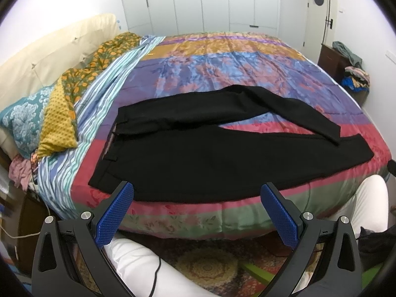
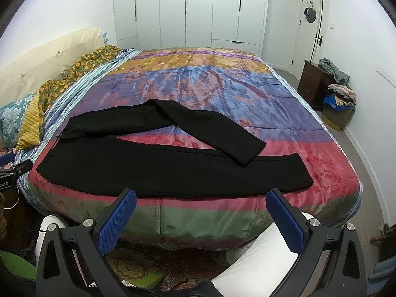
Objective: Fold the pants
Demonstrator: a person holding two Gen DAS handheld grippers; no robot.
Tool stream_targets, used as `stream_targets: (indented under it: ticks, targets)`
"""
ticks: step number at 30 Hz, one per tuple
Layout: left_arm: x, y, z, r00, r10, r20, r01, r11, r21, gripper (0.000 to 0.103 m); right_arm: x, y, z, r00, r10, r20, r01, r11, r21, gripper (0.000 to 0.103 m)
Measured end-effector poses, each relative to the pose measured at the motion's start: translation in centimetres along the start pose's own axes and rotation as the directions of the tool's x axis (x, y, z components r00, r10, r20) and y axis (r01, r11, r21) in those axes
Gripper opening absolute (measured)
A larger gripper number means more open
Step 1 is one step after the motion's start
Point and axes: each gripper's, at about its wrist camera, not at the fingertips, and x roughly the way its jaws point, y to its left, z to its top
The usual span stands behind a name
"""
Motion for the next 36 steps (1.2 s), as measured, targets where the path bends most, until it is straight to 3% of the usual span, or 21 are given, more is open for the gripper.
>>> stream_targets:
  ticks: [11,14,17,19,21,22,23,25,27,28,29,31,33,36]
  targets:
    - [0.7,-0.1,0.4,1.0,0.0,-0.021,0.0,1.0,0.011,0.102,0.3,-0.2,-0.2,1.0,0.007,-0.005,-0.007,1.0,0.006,0.103]
    - [1.2,-0.1,0.6,1.0,-0.001,-0.028,0.002,1.0,0.011,0.102,1.4,-0.3,0.5,1.0,0.006,0.031,-0.004,0.999,-0.052,0.103]
    - [1.9,-0.3,1.1,0.999,-0.013,-0.039,0.013,1.0,0.008,0.102,5.3,-1.6,1.7,0.992,-0.035,0.12,0.057,0.982,-0.178,0.103]
    - [2.0,-0.5,1.4,0.999,-0.013,-0.034,0.013,1.0,0.003,0.102,11.2,-3.1,2.3,0.993,-0.063,0.097,0.089,0.951,-0.295,0.101]
    - [1.9,-0.5,1.6,1.0,-0.007,-0.028,0.007,1.0,0.0,0.102,17.6,-4.4,2.5,0.997,-0.076,-0.009,0.067,0.922,-0.381,0.086]
    - [1.9,-0.6,1.7,1.0,0.0,-0.028,0.0,1.0,-0.001,0.102,20.7,-5.0,2.5,0.994,-0.085,-0.073,0.048,0.911,-0.409,0.068]
    - [1.9,-0.6,1.7,1.0,0.006,-0.03,-0.006,1.0,-0.002,0.102,22.8,-5.5,2.5,0.99,-0.096,-0.106,0.042,0.903,-0.428,0.063]
    - [2.3,-0.5,1.7,0.999,0.015,-0.046,-0.015,1.0,-0.005,0.102,26.4,-6.4,2.6,0.985,-0.104,-0.137,0.034,0.898,-0.439,0.063]
    - [3.1,-0.6,1.6,0.997,0.016,-0.072,-0.017,1.0,-0.007,0.102,29.8,-7.8,3.0,0.973,-0.107,-0.202,0.02,0.919,-0.394,0.062]
    - [3.4,-0.6,1.6,0.996,0.015,-0.085,-0.016,1.0,-0.008,0.102,30.8,-8.6,3.1,0.969,-0.088,-0.229,0.0,0.933,-0.359,0.05]
    - [3.8,-0.7,1.5,0.995,0.015,-0.097,-0.015,1.0,-0.008,0.102,31.1,-9.2,3.4,0.968,-0.053,-0.247,-0.033,0.943,-0.33,0.028]
    - [4.5,-0.8,1.6,0.993,0.015,-0.118,-0.016,1.0,-0.007,0.102,30.1,-9.2,4.7,0.971,-0.081,-0.226,0.0,0.942,-0.335,0.005]
    - [5.4,-1.1,1.7,0.991,0.008,-0.135,-0.009,1.0,-0.002,0.102,27.1,-9.7,8.2,0.986,-0.048,-0.162,-0.007,0.946,-0.325,0.005]
    - [6.6,-2.1,2.1,0.988,-0.008,-0.153,0.011,1.0,0.019,0.102,24.8,-11.8,15.4,0.994,-0.092,-0.053,0.07,0.941,-0.331,0.005]
